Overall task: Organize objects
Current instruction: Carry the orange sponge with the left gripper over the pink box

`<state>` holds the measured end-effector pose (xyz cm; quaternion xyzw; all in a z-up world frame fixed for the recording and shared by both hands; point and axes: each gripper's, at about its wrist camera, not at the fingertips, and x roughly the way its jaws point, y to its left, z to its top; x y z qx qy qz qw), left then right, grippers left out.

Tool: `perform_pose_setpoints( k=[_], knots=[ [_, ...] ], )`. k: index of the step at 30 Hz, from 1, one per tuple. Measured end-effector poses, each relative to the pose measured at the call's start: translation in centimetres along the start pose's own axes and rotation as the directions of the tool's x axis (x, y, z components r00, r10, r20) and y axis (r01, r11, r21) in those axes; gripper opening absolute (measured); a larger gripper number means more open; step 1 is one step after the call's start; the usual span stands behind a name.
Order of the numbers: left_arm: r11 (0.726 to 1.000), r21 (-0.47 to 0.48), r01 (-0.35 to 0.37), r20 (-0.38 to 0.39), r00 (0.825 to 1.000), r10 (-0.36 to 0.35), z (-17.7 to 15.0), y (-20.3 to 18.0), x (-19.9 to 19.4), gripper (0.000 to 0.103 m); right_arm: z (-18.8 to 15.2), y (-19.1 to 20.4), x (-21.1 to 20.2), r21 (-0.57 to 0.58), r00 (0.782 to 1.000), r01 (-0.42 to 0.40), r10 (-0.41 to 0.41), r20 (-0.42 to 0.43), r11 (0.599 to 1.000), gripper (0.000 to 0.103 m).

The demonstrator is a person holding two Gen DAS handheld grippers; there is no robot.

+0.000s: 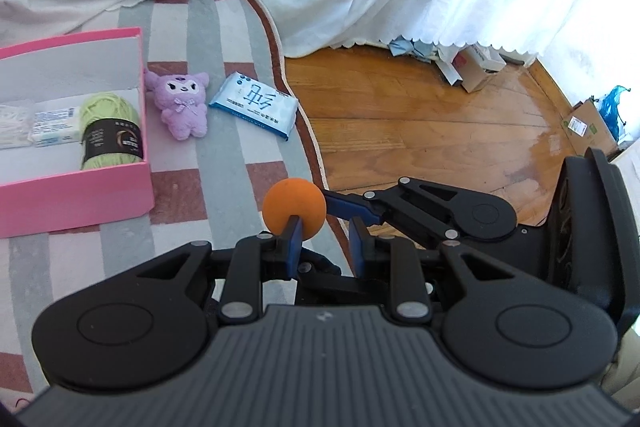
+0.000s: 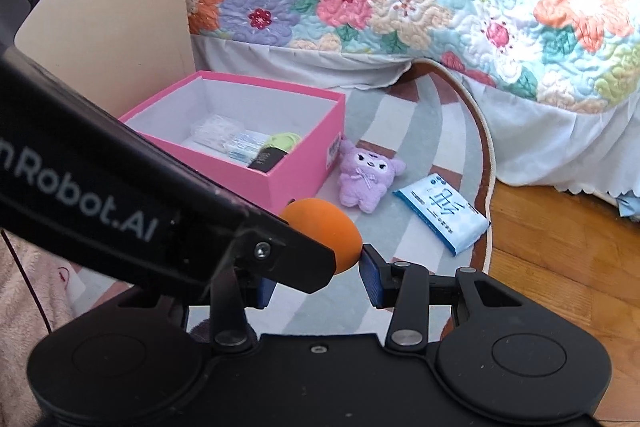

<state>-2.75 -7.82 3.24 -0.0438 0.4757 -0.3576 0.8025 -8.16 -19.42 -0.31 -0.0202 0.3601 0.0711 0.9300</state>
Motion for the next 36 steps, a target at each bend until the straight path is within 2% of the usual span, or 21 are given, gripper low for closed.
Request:
perform_pose_setpoints(
  k=[10,18,25,31,36],
  knots=[
    [0.999,-0.027,-0.040,0.023,0.999,0.040,-0.4,1.4,-3.1,0.024,1.8,2.7,-0.4,-0.063,0.999,-0.041,0.041,-0.004,0.997,0.048],
    [0.994,-0.089,-0.062,0.044,0.997,0.066,-0.7,3.9,-5.6,0.024,3.7,5.0,0.3,-0.094,0.995,-0.102,0.100,-0.029,0.990,0.048],
    [0.989,-0.108,-0.103,0.077,0.991,0.112,0.1,6.1,-7.4,0.024,5.9,6.9,1.4,-0.143,0.992,-0.128,0.127,-0.013,0.981,0.048],
    [0.984,-0.135,-0.113,0.089,0.988,0.125,1.6,8.5,-7.4,0.024,7.5,7.5,3.5,-0.141,0.990,-0.137,0.138,-0.001,0.980,0.048],
    [0.987,-0.126,-0.096,0.047,0.994,0.103,3.7,11.2,-6.1,0.024,8.7,6.4,6.4,-0.078,0.983,-0.182,0.181,-0.025,0.980,0.048]
  ],
)
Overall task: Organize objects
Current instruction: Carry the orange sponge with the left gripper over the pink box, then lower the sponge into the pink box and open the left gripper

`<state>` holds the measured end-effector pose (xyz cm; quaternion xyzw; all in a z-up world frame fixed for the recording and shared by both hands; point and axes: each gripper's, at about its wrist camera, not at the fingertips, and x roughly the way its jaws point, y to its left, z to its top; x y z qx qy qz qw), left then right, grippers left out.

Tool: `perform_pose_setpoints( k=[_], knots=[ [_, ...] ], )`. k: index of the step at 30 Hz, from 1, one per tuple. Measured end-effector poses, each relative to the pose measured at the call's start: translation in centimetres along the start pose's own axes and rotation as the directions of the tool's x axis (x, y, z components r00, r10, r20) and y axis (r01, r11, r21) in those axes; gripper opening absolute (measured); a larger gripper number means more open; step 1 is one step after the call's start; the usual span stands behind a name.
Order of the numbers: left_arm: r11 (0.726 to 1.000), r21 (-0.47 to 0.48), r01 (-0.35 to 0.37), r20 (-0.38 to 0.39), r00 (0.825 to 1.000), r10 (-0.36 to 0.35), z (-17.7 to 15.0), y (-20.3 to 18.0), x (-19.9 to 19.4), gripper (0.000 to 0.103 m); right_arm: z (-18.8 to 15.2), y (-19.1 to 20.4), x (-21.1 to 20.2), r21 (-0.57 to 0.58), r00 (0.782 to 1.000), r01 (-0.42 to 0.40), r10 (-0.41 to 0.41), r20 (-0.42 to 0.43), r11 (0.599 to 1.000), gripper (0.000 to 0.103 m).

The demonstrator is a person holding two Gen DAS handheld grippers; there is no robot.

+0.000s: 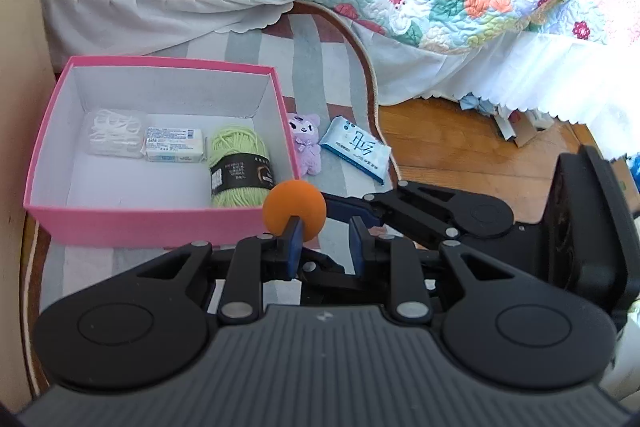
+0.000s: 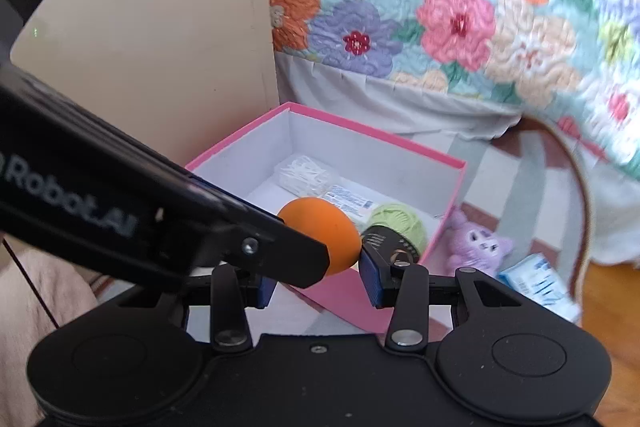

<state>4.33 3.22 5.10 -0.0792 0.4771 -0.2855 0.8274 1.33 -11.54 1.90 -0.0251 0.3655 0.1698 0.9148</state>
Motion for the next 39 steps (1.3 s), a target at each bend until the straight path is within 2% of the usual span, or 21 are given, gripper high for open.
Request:
perform_pose_setpoints(
  k=[4,13,21,24,26,27,32,35,39],
  knots=[
    [1.000,-0.014,-0.014,-0.016,1.000,0.014,1.6,1.3,1.6,0.024,0.7,-1.0,2.3,0.035,1.000,-0.016,0.017,-0.009,0.999,0.048],
    [0.999,-0.031,-0.030,0.015,0.999,0.031,5.7,3.4,5.1,0.024,3.2,-3.5,7.0,0.109,1.000,-0.007,0.007,-0.006,0.994,0.048],
    [0.990,-0.140,-0.030,0.019,0.999,0.033,8.6,6.5,9.4,0.024,4.8,-6.2,12.4,0.213,0.996,-0.029,0.046,-0.075,0.977,0.048],
    [0.984,-0.178,-0.025,0.027,0.999,0.030,9.2,7.7,10.6,0.024,5.5,-6.4,13.7,0.178,0.995,0.005,0.012,-0.094,0.984,0.048],
    [0.974,-0.212,-0.084,0.003,0.996,0.087,9.5,8.3,11.6,0.026,5.9,-6.5,14.5,0.127,0.995,0.032,-0.019,-0.099,0.991,0.048],
    [0.971,-0.223,-0.091,0.004,0.996,0.094,9.5,8.5,12.0,0.026,6.1,-6.7,15.0,0.118,0.993,0.036,-0.022,-0.112,0.992,0.048],
    [0.950,-0.303,-0.073,0.014,0.997,0.081,9.6,9.6,13.3,0.026,6.6,-6.9,15.8,0.058,0.987,0.086,-0.077,-0.144,0.995,0.048],
    [0.948,-0.313,-0.064,0.032,0.996,0.078,9.7,9.8,13.6,0.026,6.8,-7.0,15.9,0.032,0.984,0.116,-0.110,-0.140,0.993,0.050],
    [0.956,-0.257,-0.142,0.051,0.986,0.160,10.2,9.2,14.3,0.024,6.6,-7.8,16.1,0.031,0.982,0.132,-0.126,-0.139,0.991,0.051]
  ],
)
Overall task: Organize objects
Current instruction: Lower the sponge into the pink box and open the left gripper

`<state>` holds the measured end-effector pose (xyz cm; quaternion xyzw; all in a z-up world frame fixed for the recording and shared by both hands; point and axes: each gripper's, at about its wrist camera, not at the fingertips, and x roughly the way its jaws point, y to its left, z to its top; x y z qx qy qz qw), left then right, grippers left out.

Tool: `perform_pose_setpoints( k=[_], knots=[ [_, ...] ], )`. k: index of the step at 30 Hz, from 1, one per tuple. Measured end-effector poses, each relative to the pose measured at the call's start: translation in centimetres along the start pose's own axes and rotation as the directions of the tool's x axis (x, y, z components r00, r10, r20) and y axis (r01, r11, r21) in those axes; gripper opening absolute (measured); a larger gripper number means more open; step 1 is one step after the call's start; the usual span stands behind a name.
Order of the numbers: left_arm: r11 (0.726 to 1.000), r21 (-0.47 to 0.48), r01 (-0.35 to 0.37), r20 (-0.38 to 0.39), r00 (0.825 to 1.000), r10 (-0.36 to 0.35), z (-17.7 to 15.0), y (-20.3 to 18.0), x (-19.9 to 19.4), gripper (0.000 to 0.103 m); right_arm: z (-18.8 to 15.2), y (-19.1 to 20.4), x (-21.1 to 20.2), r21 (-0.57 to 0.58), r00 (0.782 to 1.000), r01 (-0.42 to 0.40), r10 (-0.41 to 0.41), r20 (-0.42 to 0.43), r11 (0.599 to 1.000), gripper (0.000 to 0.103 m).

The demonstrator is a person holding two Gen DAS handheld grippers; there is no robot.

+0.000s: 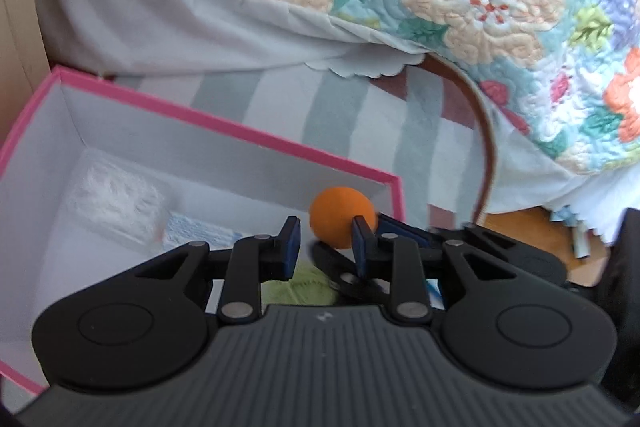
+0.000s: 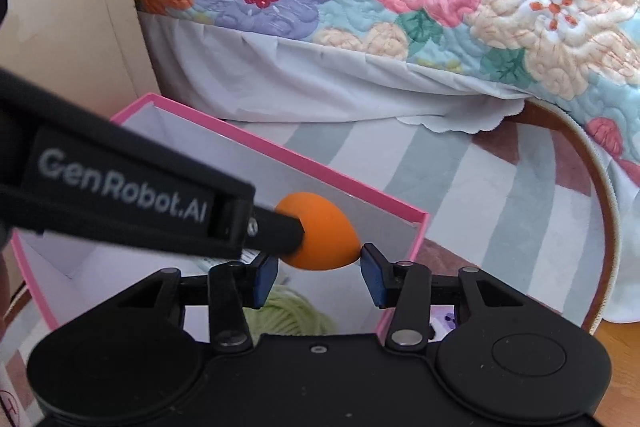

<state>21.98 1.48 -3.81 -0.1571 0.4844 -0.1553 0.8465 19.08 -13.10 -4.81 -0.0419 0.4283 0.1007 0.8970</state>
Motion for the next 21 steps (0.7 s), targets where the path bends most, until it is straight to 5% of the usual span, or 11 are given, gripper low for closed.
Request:
perform_pose_setpoints(
  k=[14,21],
  knots=[
    [0.985,0.101,-0.136,-0.001,0.991,0.137,-2.3,0.2,-2.6,0.024,-2.7,0.3,-5.5,0.083,0.991,-0.119,0.114,0.065,0.989,0.054],
    [0.955,0.178,-0.237,-0.032,0.969,0.246,-3.3,-0.6,-5.3,0.027,-3.7,1.0,-8.1,0.058,0.986,-0.151,0.146,0.083,0.987,0.055]
  ],
)
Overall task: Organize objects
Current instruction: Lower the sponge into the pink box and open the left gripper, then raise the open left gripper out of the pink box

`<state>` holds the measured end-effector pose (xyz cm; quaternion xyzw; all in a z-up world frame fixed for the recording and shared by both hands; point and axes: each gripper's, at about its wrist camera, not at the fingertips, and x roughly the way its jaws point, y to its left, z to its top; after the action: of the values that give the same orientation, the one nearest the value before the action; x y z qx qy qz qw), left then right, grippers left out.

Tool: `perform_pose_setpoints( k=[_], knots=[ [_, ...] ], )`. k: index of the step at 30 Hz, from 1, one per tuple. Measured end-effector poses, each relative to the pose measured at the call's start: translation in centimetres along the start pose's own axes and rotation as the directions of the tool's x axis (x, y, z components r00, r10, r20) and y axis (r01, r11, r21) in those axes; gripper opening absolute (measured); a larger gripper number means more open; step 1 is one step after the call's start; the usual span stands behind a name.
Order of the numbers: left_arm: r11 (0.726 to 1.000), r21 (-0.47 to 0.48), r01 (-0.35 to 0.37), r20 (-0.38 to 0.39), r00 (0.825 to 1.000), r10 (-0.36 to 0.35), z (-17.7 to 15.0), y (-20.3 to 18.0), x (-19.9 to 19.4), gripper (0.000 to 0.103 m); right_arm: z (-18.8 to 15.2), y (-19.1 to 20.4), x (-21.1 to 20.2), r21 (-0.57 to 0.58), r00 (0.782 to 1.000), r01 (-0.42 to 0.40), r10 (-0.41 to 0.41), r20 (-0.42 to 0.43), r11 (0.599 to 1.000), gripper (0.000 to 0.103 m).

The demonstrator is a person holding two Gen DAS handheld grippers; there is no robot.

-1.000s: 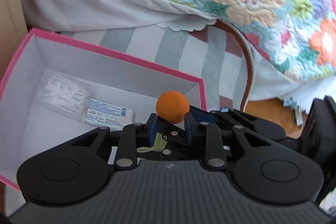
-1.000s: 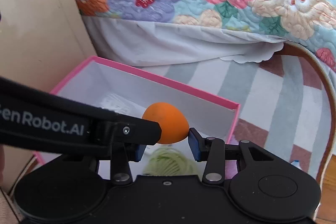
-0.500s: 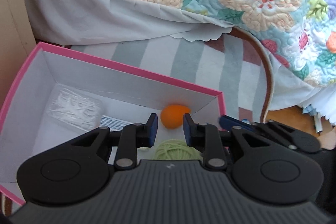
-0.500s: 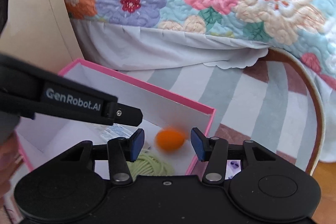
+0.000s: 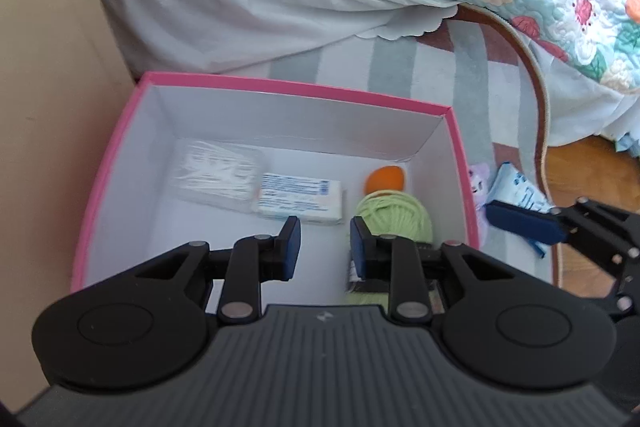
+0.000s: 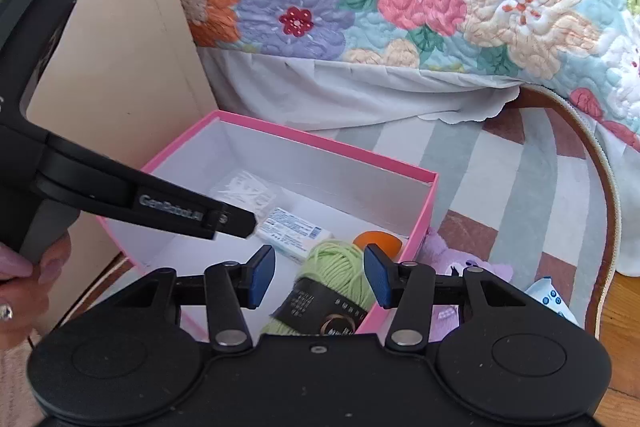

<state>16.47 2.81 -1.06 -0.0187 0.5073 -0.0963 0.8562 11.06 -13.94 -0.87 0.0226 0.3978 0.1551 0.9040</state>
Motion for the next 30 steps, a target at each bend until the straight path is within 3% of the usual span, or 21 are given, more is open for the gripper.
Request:
perform_pose_setpoints(
  k=[5,7,11,16,24,30],
  knots=[
    [1.000,0.003,-0.005,-0.035,0.999,0.005,-0.6,0.3,-2.3,0.028,-0.2,1.1,-2.1,-0.027,1.000,-0.022,0.022,-0.014,0.999,0.057],
    [1.000,0.011,0.019,-0.049,0.999,-0.019,-0.9,0.2,-3.1,0.039,-0.1,1.6,-2.6,-0.026,0.999,-0.012,0.011,-0.049,1.000,0.059],
    [0.999,0.027,-0.023,-0.055,0.998,0.024,-1.5,0.0,-4.9,0.042,-0.1,2.8,-4.0,-0.051,0.998,-0.029,0.026,-0.063,0.998,0.062],
    [0.997,0.045,-0.058,-0.046,0.997,0.060,-2.5,0.2,-7.1,0.054,-0.5,4.0,-5.7,-0.086,0.997,-0.040,0.034,-0.066,0.995,0.074],
    [0.997,0.046,-0.059,-0.039,0.997,0.061,-4.5,0.8,-9.7,0.077,-1.4,5.3,-7.7,-0.154,0.996,-0.048,0.035,-0.082,0.987,0.097],
    [0.993,0.086,-0.076,-0.026,0.997,0.079,-5.9,0.1,-11.0,0.084,-2.3,6.8,-8.3,-0.238,0.995,-0.028,0.005,-0.096,0.971,0.098]
  ],
)
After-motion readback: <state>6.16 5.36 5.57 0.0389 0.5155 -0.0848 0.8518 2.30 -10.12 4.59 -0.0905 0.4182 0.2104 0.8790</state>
